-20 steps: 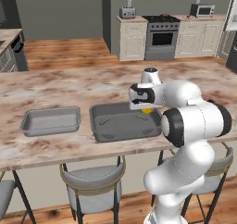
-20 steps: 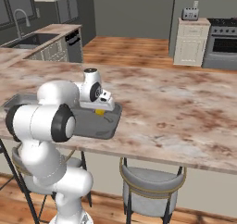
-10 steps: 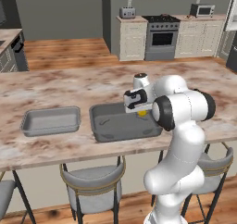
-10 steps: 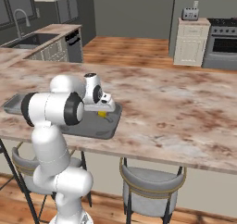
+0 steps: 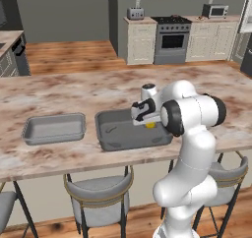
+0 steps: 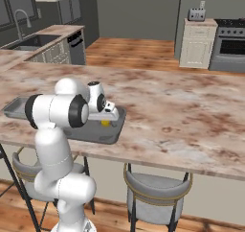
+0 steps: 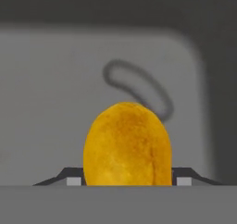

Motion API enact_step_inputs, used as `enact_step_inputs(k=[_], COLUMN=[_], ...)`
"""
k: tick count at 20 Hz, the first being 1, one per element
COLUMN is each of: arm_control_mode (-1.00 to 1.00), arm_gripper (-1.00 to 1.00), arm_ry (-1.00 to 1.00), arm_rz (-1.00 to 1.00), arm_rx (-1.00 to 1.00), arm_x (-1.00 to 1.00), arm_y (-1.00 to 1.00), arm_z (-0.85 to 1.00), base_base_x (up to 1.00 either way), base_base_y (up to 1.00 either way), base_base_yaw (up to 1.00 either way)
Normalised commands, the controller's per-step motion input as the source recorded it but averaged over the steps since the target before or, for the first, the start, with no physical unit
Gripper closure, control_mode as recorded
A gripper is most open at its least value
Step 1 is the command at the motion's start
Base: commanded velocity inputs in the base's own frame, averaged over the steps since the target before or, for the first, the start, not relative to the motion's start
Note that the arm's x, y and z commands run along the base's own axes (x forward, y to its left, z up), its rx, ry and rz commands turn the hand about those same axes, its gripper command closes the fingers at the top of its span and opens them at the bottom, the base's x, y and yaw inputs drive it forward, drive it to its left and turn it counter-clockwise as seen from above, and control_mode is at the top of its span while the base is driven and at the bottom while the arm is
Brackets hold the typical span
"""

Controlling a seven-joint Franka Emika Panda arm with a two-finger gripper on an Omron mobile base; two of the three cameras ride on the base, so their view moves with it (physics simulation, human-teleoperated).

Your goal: Place the cold items (mango and tomato) from the fridge in one tupperware on the dining counter. Place the warm items (kebab skewer and hot dog) in the stove area in another tupperware.

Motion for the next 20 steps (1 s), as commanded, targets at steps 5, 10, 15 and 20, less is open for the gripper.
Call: enact_step_inputs(k=[5, 10, 15, 20], arm_control_mode=[-1.0, -1.0, -1.0, -1.0], arm_gripper=[-1.0, -1.0, -1.0, -1.0], arm_ry=[0.0, 0.01, -0.1, -0.08], arm_rz=[0.0, 0.0, 0.0, 0.0], arm_rx=[0.0, 0.05, 0.13, 0.09], arm_x=[0.0, 0.0, -0.5, -1.0], arm_y=[0.0, -0.1, -0.01, -0.03], arm_z=[-0.01, 0.05, 0.86, 1.0], base_base_x=[0.0, 0.0, 0.0, 0.0], base_base_y=[0.0, 0.0, 0.0, 0.0], base_base_yaw=[0.0, 0.0, 0.0, 0.0])
